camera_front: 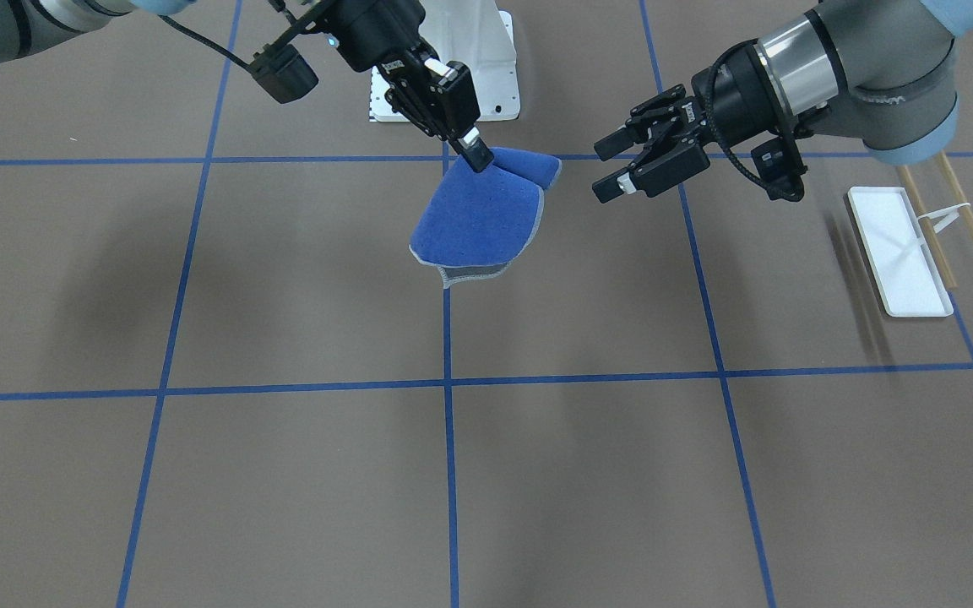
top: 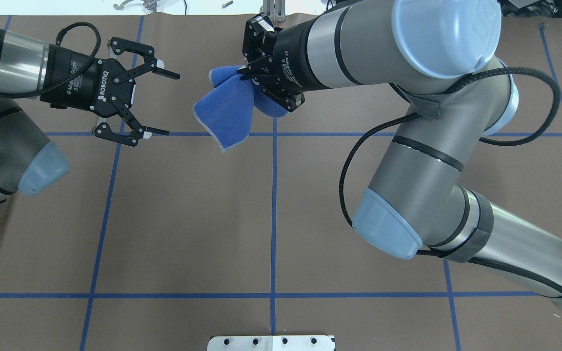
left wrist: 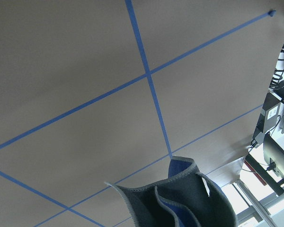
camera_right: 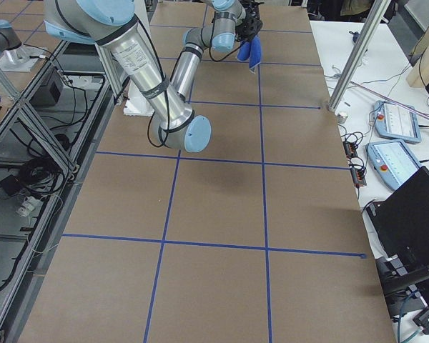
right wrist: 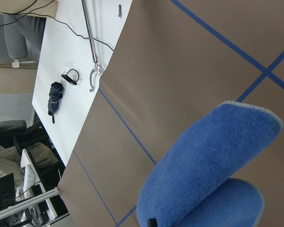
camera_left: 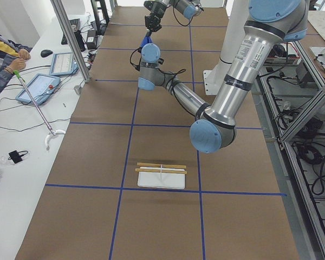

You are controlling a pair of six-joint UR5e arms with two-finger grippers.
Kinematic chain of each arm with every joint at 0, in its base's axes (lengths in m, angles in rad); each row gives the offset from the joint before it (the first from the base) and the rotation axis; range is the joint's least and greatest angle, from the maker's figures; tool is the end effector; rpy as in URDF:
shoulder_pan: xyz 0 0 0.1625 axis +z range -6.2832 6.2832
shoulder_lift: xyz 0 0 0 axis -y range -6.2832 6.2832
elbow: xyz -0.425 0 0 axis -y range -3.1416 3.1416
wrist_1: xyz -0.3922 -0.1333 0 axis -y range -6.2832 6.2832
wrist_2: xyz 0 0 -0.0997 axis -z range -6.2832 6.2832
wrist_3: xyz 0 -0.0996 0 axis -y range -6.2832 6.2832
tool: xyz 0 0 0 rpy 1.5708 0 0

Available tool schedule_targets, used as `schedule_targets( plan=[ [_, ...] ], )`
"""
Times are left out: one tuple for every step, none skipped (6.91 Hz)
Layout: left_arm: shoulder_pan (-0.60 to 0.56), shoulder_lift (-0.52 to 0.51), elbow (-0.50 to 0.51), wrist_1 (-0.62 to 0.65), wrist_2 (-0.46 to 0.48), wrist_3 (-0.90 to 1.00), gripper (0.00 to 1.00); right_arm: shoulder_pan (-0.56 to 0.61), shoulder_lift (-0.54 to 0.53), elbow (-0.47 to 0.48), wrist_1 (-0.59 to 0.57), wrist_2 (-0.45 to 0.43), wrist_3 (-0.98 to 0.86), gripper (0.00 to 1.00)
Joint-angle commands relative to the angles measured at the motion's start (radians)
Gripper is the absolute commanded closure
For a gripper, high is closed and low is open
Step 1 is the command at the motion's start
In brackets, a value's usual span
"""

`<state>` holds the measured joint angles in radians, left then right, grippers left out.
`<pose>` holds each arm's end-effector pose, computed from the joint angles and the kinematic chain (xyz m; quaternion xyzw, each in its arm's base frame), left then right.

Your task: Hang towel on rack

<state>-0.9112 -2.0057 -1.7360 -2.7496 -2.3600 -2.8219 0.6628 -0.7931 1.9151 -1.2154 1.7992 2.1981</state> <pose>0.2880 -0.4736 0.2144 -0.3599 0.6658 -0.3727 0.5370 -0.3845 -0.4407 0.0217 -0.0724 -0.6703 0.3803 0.6331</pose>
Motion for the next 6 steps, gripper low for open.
schedule_targets(
  plan=[
    [0.034, -0.021, 0.0, -0.007, 0.011, -0.031, 0.06, -0.026, 0.018, -0.001, 0.004, -0.056, 0.028, 1.0],
    [0.049, -0.021, -0.005, -0.007, 0.021, -0.033, 0.06, -0.031, 0.025, -0.001, 0.005, -0.07, 0.031, 1.0],
    [0.051, -0.021, -0.007, -0.007, 0.022, -0.033, 0.07, -0.031, 0.025, -0.001, 0.007, -0.073, 0.032, 1.0],
    [0.052, -0.019, -0.008, -0.009, 0.022, -0.033, 0.15, -0.031, 0.023, 0.001, 0.007, -0.072, 0.032, 1.0],
    [0.051, -0.019, -0.01, -0.007, 0.024, -0.034, 0.35, -0.034, 0.02, 0.01, 0.007, -0.072, 0.034, 1.0],
    [0.051, -0.018, -0.011, -0.009, 0.037, -0.044, 0.6, -0.04, 0.012, 0.028, 0.007, -0.07, 0.034, 1.0]
  ],
)
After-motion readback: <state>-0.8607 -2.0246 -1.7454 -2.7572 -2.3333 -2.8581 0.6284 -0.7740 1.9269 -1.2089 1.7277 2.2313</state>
